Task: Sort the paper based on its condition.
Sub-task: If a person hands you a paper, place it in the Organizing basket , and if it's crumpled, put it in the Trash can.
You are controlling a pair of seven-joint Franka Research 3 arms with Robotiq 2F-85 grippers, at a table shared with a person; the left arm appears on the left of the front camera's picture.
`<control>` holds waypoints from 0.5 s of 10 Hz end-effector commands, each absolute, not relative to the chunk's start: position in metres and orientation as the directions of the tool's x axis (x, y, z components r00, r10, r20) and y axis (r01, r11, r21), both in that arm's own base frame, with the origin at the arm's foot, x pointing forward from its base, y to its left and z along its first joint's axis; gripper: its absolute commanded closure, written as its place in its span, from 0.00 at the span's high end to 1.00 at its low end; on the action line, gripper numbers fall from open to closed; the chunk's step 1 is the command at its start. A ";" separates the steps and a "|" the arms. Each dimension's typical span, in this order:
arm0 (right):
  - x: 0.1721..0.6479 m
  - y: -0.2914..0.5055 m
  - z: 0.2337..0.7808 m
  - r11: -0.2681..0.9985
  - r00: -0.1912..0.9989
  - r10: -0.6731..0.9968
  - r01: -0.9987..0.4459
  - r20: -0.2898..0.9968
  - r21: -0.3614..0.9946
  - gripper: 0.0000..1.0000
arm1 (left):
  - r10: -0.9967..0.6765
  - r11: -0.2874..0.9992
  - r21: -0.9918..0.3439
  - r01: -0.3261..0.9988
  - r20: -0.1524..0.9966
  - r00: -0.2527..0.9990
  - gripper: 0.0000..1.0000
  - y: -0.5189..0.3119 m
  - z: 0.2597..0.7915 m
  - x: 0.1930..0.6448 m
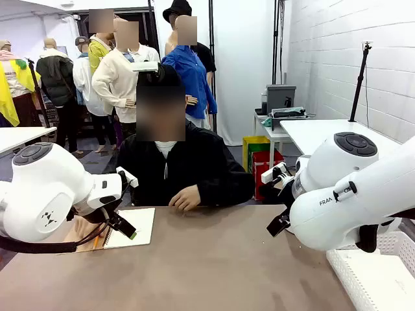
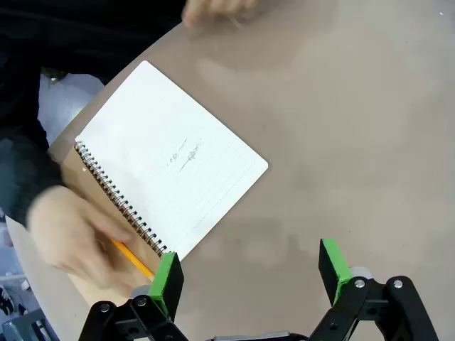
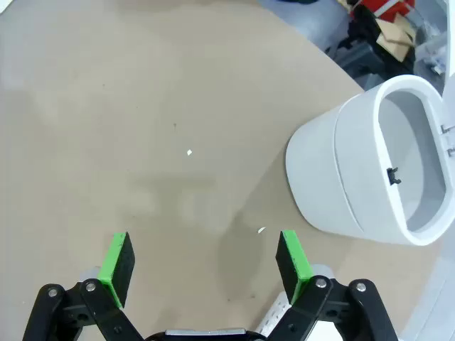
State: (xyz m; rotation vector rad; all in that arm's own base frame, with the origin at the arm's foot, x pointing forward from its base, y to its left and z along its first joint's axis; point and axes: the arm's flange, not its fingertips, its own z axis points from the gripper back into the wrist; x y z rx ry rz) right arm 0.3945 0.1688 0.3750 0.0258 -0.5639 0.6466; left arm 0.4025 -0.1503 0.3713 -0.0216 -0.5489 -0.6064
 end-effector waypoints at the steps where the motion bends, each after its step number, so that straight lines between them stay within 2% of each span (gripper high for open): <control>1: 0.394 0.169 0.375 0.803 0.654 0.563 -0.577 0.505 -0.149 1.00 | -0.535 0.826 0.138 0.547 0.496 0.684 1.00 -0.150 0.371 0.403; 5: 0.394 0.169 0.375 0.803 0.654 0.563 -0.577 0.505 -0.149 1.00 | -0.535 0.826 0.138 0.547 0.496 0.684 1.00 -0.150 0.371 0.403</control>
